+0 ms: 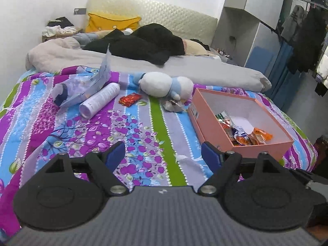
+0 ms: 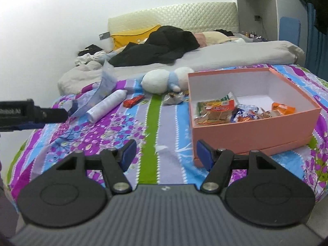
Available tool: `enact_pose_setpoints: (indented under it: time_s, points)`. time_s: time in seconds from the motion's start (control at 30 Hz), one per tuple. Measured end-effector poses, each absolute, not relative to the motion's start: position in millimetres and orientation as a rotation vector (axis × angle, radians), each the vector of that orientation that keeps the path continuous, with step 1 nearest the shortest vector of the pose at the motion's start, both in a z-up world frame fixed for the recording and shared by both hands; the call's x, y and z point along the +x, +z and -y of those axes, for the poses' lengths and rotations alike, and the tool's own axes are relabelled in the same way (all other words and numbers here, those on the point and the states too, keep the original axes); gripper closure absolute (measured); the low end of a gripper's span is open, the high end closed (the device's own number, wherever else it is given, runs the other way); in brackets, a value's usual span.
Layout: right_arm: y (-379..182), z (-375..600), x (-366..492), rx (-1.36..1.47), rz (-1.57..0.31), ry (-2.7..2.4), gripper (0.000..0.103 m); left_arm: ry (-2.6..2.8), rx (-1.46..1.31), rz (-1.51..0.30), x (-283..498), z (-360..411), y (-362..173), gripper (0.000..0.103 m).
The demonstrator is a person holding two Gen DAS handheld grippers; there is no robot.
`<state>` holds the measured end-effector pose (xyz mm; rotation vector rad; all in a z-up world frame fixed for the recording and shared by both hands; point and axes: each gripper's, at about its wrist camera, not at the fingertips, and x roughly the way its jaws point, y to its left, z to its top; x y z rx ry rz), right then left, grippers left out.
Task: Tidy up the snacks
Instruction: 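Withdraw both tools from the box back toward the remaining snacks, then move the left tool to the red foil packet while the right approaches the clear bag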
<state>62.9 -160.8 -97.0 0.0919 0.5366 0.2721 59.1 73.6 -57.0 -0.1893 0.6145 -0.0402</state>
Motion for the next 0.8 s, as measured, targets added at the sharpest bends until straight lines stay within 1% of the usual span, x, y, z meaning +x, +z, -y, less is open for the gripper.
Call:
enact_pose_setpoints:
  time_s: [0.1, 0.33, 0.63, 0.8]
  points:
    - [-102.0, 152.9, 59.2, 0.071, -0.542, 0.278, 0.036, -0.025, -0.191, -0.616, 53.2, -78.8, -60.9, 0.015]
    - [-114.8, 137.3, 65.0, 0.035, -0.552, 0.269, 0.036, 0.013, -0.193, -0.645, 67.6, -93.1, -80.0, 0.014]
    - [-134.7, 111.4, 100.7, 0.02, -0.569, 0.257, 0.036, 0.066, -0.237, -0.677, 126.7, -118.6, -108.2, 0.014]
    - [-152.6, 96.1, 133.0, -0.025, -0.58, 0.233, 0.036, 0.068, -0.295, -0.721, 170.4, -138.9, -136.9, 0.014]
